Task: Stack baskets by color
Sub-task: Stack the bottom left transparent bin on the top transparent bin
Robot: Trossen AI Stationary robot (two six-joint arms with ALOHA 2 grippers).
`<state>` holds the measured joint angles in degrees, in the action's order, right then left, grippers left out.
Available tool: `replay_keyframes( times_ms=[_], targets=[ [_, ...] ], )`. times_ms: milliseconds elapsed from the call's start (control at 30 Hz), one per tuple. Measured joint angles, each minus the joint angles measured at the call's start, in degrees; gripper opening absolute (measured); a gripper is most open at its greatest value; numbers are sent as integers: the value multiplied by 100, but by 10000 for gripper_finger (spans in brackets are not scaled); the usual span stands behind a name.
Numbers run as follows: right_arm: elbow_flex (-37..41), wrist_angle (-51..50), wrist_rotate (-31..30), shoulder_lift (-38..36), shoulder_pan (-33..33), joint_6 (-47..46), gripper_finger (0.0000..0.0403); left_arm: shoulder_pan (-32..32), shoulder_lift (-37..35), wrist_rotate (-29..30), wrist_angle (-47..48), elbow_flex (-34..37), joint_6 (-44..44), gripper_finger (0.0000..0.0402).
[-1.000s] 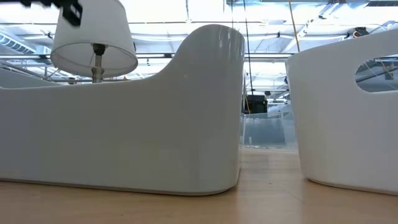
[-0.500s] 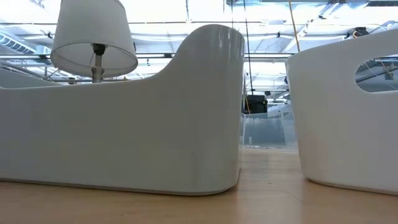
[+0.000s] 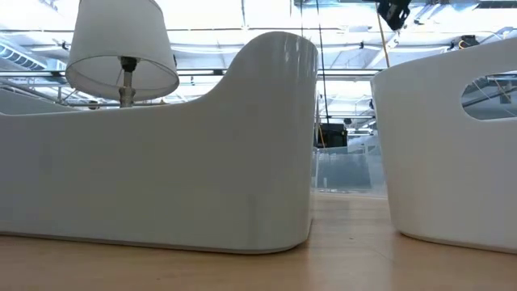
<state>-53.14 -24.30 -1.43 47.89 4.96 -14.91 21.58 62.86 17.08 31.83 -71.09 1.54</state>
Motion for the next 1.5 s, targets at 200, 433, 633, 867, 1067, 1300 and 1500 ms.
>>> replay_keyframes(
  times_ms=[200,433,633,867,1067,1300,1500],
  targets=[
    [628,1023,-268,1,581,-160,0,98,385,20,-65,0,-262,12],
    [775,1448,-926,34,1051,-255,0,-10,517,36,-404,219,-292,12],
    [765,1728,-1165,129,1172,-187,0,-107,501,-11,-1199,702,-639,12],
    [766,1734,-1233,260,1166,-93,0,-170,499,-276,-1247,745,-543,12],
    [539,1734,-1215,485,1199,-80,0,-168,497,-332,-1245,745,-462,12],
    [-86,1377,-1206,1153,1571,285,0,-203,496,-332,-1455,997,-907,12],
    [-502,1115,-1231,1674,1755,364,0,-299,495,-511,-1865,1196,-941,12]
  ],
)
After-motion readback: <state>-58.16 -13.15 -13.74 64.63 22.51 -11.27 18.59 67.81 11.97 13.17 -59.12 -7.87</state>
